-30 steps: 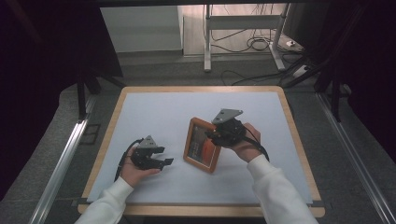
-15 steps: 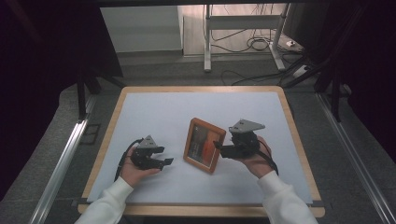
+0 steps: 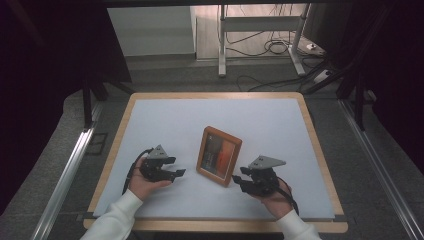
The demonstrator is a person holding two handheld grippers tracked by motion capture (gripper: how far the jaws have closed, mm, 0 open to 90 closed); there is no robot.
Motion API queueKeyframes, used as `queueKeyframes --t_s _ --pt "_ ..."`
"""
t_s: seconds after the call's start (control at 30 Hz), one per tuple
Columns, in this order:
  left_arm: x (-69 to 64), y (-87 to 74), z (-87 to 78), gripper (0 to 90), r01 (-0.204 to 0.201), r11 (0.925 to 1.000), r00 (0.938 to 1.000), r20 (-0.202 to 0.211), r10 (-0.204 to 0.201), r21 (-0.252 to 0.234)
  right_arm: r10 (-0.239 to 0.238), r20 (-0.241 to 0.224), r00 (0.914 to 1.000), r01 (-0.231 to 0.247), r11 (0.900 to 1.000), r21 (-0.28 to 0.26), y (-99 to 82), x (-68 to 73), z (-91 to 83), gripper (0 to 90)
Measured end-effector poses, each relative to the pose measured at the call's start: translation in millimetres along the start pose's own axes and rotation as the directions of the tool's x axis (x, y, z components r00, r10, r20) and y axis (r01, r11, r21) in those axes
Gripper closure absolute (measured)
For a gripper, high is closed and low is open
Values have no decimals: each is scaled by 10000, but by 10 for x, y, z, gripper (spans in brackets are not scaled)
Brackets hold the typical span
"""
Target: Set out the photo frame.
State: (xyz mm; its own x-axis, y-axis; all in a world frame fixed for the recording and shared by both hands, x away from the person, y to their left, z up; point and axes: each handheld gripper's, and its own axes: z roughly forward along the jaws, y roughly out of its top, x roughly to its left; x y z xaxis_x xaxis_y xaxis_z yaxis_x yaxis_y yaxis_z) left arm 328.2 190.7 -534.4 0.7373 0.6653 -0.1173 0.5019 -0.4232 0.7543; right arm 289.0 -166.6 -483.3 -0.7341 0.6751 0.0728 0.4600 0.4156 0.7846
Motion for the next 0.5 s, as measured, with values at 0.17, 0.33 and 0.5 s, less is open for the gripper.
queueKeyframes --t_s 0.17,0.33,0.5 --pt "-6 2 -3 340 -20 10000 10000 13 20 -14 -1009 -639 9928 1034 9940 371 -86 128 92 803" --pt "-7 4 -9 340 -40 10000 10000 9 41 -32 -1349 -739 9881 1368 9904 219 -93 223 210 900" --pt "-5 2 -2 340 -22 10000 10000 44 22 -9 -1567 -1027 9823 1619 9858 447 -92 316 367 900"
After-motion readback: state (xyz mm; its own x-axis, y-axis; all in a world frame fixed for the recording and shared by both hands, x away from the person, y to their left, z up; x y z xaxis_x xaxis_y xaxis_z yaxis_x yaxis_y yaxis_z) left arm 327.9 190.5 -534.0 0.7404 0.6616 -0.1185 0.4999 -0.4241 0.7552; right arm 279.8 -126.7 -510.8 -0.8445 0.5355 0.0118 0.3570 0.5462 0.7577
